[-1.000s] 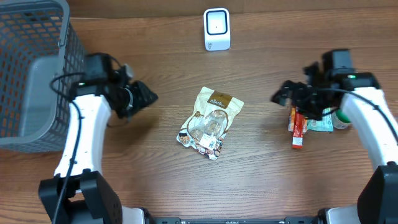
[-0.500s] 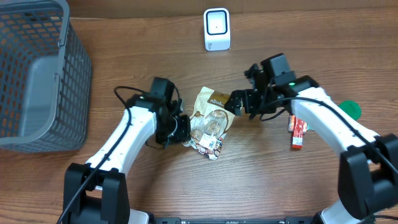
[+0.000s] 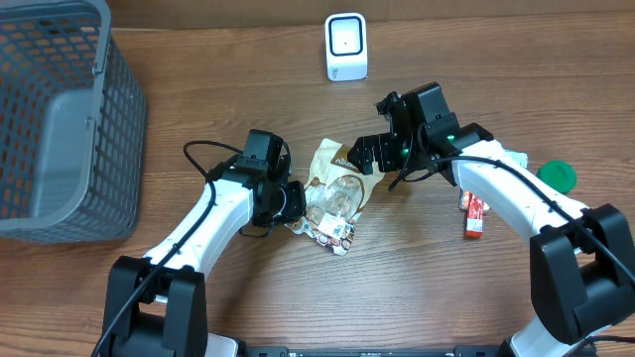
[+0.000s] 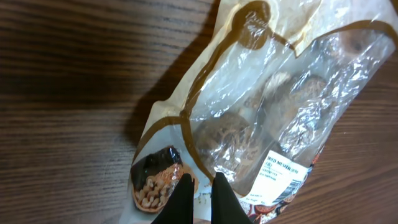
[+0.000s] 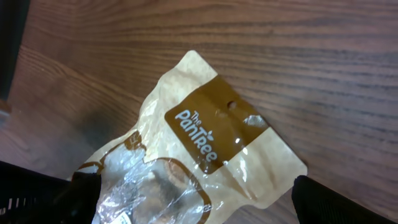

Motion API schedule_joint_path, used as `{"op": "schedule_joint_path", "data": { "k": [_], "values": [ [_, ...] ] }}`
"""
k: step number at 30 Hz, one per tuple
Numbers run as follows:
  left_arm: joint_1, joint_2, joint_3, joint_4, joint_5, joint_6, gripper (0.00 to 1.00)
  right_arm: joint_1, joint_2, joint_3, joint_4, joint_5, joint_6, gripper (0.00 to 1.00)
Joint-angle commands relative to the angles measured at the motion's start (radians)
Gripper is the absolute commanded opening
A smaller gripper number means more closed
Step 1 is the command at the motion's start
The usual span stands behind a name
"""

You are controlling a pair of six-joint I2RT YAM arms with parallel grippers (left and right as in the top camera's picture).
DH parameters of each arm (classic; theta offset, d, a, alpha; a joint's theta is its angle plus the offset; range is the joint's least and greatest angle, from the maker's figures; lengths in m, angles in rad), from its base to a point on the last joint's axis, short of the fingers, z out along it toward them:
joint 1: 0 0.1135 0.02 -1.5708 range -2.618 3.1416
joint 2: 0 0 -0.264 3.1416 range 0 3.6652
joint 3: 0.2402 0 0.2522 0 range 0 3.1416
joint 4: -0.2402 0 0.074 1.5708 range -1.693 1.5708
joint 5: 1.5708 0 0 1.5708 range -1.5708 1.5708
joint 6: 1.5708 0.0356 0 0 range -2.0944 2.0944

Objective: Scan the item barcode
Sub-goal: 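Grasp the Pantree bag edges with both grippers from either side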

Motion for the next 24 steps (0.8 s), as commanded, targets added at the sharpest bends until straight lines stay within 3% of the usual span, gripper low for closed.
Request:
{"op": "schedule_joint_path", "data": {
  "k": [1, 15, 24],
  "values": [
    [-0.005, 0.003, -0.019, 0.002, 0.017, -0.030, 0.04, 0.000, 0.002, 0.009, 0.015, 0.026, -0.012, 1.00],
    [-0.018, 0.189, -0.019, -0.003, 0.016, -0.030, 0.04, 0.000, 0.008, 0.008, 0.014, 0.026, -0.012, 1.00],
    [-0.017, 0.205, -0.019, 0.009, 0.016, -0.030, 0.04, 0.000, 0.113, 0.008, 0.028, -0.030, -0.016, 1.00]
  ]
}}
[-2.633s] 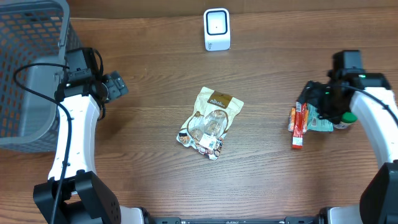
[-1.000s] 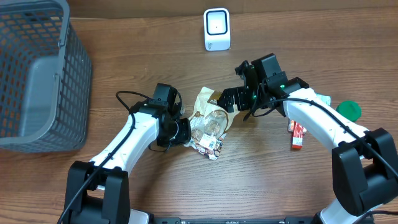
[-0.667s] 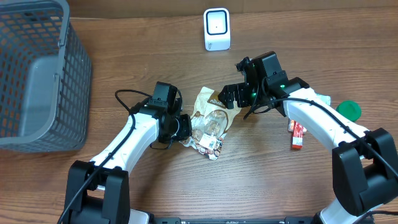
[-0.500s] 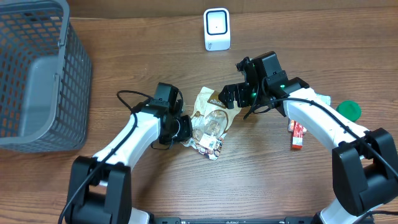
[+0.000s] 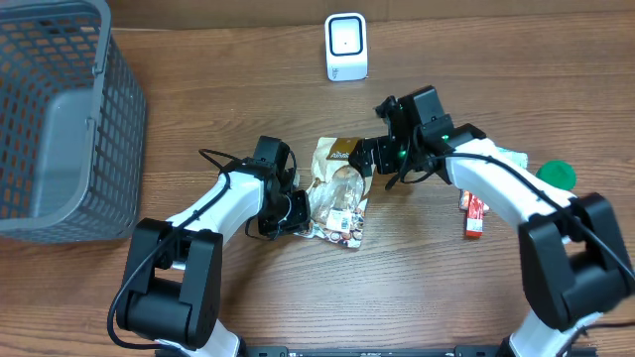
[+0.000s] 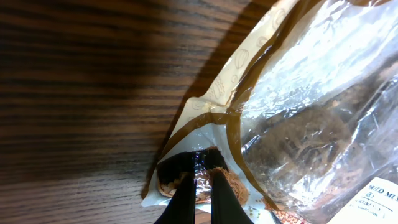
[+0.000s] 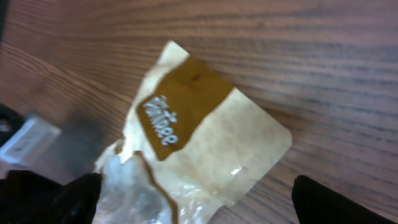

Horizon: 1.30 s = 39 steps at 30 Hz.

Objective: Scan the item barcode
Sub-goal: 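Grasp the Pantree bag edges with both grippers from either side, then lift the Pantree bag with both grippers toward the white scanner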

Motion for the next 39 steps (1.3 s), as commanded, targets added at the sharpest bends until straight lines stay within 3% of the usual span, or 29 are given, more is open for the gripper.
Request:
{"op": "schedule_joint_path", "data": {
  "k": [1, 14, 20, 31, 39],
  "values": [
    [-0.006, 0.051, -0.017, 0.012, -0.031, -0.008, 0.04, 0.000, 0.072, 0.008, 0.025, -0.067, -0.012, 1.00],
    [-0.006, 0.051, -0.017, 0.016, -0.031, -0.007, 0.04, 0.007, 0.158, 0.008, 0.032, -0.423, 0.008, 0.97],
    [-0.006, 0.051, -0.017, 0.019, -0.031, -0.007, 0.04, 0.032, 0.159, 0.008, 0.017, -0.413, 0.021, 0.84],
    [-0.006, 0.051, -0.017, 0.020, -0.031, -0.007, 0.04, 0.088, 0.159, -0.040, 0.068, -0.362, 0.091, 0.77],
    [-0.006, 0.051, -0.017, 0.023, -0.031, -0.007, 0.07, 0.110, 0.159, -0.040, 0.087, -0.362, 0.091, 0.60]
  ]
}}
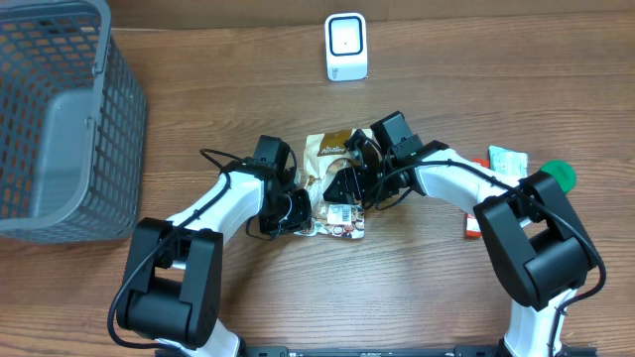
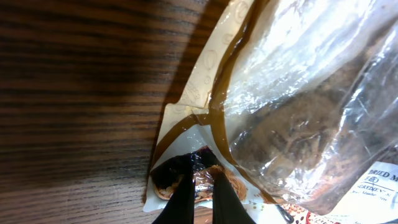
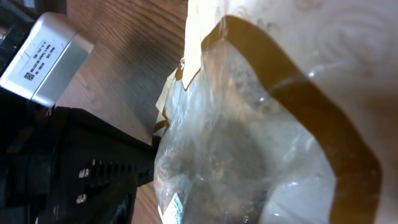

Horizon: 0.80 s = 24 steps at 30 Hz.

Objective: Scan the item barcode
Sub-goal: 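Lift the Pantree bag with both grippers toward the white scanner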

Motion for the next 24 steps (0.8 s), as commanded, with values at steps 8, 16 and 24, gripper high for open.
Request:
{"op": "schedule_joint_path", "data": {
  "k": [8, 16, 24],
  "values": [
    [-0.006, 0.048, -0.017, 0.007, -0.047, -0.006, 0.09, 0.013, 0.010, -0.006, 0.011, -0.001, 0.001, 0.53],
    [-0.006, 0.048, -0.017, 0.007, -0.047, 0.001, 0.09, 0.012, 0.010, -0.006, 0.075, 0.040, 0.002, 0.55],
    [-0.006, 0.048, -0.017, 0.006, -0.048, 0.001, 0.08, 0.013, 0.010, -0.006, 0.074, 0.073, 0.024, 0.41]
  ]
}}
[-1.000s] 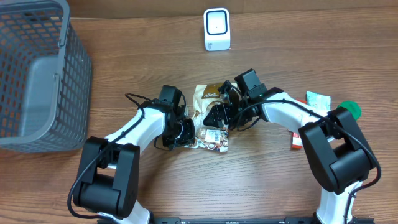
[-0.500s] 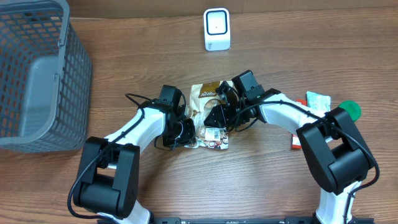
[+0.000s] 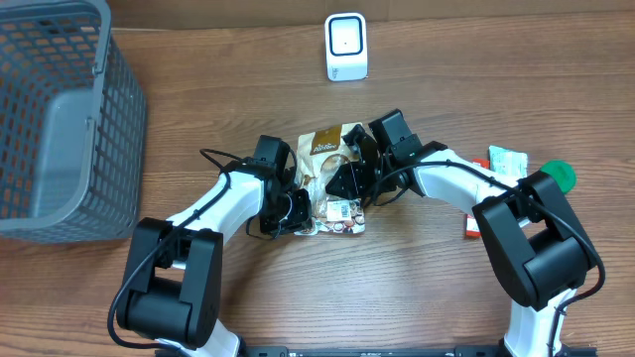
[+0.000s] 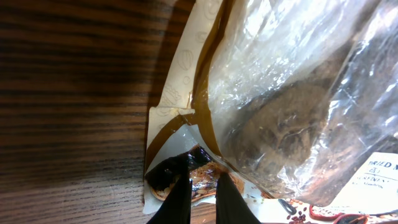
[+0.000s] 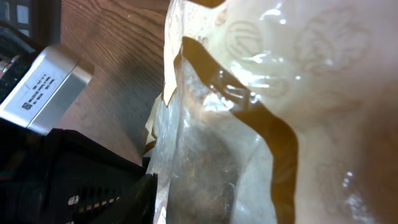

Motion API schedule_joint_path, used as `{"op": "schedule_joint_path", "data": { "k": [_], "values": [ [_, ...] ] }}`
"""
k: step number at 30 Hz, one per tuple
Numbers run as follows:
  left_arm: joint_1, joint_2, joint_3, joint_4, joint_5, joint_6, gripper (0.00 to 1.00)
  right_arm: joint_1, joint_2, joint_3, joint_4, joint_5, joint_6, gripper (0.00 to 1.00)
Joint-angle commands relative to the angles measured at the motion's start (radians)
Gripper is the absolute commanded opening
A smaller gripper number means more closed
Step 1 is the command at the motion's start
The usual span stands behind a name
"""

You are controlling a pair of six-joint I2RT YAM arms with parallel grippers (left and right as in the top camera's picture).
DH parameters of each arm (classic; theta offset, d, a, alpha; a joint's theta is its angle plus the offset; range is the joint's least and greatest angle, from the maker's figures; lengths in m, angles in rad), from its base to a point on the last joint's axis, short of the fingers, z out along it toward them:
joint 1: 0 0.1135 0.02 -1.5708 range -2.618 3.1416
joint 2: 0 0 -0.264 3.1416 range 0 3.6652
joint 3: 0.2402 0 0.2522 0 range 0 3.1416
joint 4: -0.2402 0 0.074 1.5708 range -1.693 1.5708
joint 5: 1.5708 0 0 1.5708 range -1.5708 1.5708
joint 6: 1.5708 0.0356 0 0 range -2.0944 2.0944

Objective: Scan the item barcode
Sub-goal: 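Lift the Pantree bag with both grippers toward the white scanner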

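A clear and tan bag of dried mushrooms (image 3: 331,177) lies between both grippers at the table's middle, its brown top tilted up toward the scanner. The white scanner (image 3: 346,47) stands at the back. My left gripper (image 3: 295,210) is shut on the bag's lower left corner; in the left wrist view its fingers (image 4: 179,200) pinch the printed corner (image 4: 163,180). My right gripper (image 3: 350,182) grips the bag's right side. In the right wrist view the bag (image 5: 249,124) fills the frame and only one finger (image 5: 134,199) shows, pressed against the bag.
A grey mesh basket (image 3: 60,119) stands at the far left. To the right of my right arm lie a red packet (image 3: 474,214), a white and green packet (image 3: 506,160) and a green lid (image 3: 558,175).
The bag's top has risen and shifted a little left. The right gripper's visible finger sits further in against the bag. The left gripper still pinches the corner.
The left gripper held the bag's corner while the right gripper hung open above the bag's brown top. The right gripper then came nearer, still open. Then it was down around the bag's right side, and now it is shut on it with the top lifted.
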Motion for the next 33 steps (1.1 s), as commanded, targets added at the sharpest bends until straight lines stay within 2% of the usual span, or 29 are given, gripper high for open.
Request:
{"op": "schedule_joint_path", "data": {
  "k": [1, 4, 12, 17, 19, 22, 28, 30, 33],
  "values": [
    [-0.006, 0.048, -0.017, 0.004, -0.055, 0.002, 0.06, 0.010, 0.008, -0.006, 0.008, 0.011, 0.012, 0.40],
    [-0.006, 0.048, -0.017, 0.003, -0.052, 0.021, 0.04, 0.008, -0.001, -0.006, -0.002, 0.011, 0.012, 0.35],
    [0.003, 0.007, 0.047, -0.098, -0.053, 0.086, 0.05, 0.008, -0.135, -0.006, -0.053, 0.082, -0.028, 0.34],
    [0.024, -0.093, 0.145, -0.192, -0.053, 0.126, 0.07, 0.002, -0.232, -0.005, -0.054, 0.097, -0.045, 0.33],
    [0.039, -0.146, 0.195, -0.230, -0.056, 0.142, 0.09, -0.004, -0.259, -0.004, -0.052, 0.063, -0.045, 0.26],
    [0.070, -0.220, 0.263, -0.284, -0.056, 0.152, 0.10, -0.018, -0.289, -0.002, -0.041, -0.024, -0.045, 0.04],
    [0.142, -0.297, 0.292, -0.294, -0.061, 0.152, 0.15, -0.042, -0.325, -0.001, -0.002, -0.167, -0.046, 0.04],
    [0.179, -0.304, 0.292, -0.304, -0.058, 0.152, 0.35, -0.050, -0.340, -0.001, 0.007, -0.194, -0.045, 0.04],
    [0.244, -0.304, 0.292, -0.327, 0.002, 0.205, 0.78, -0.062, -0.363, -0.001, 0.009, -0.203, -0.045, 0.04]
  ]
}}
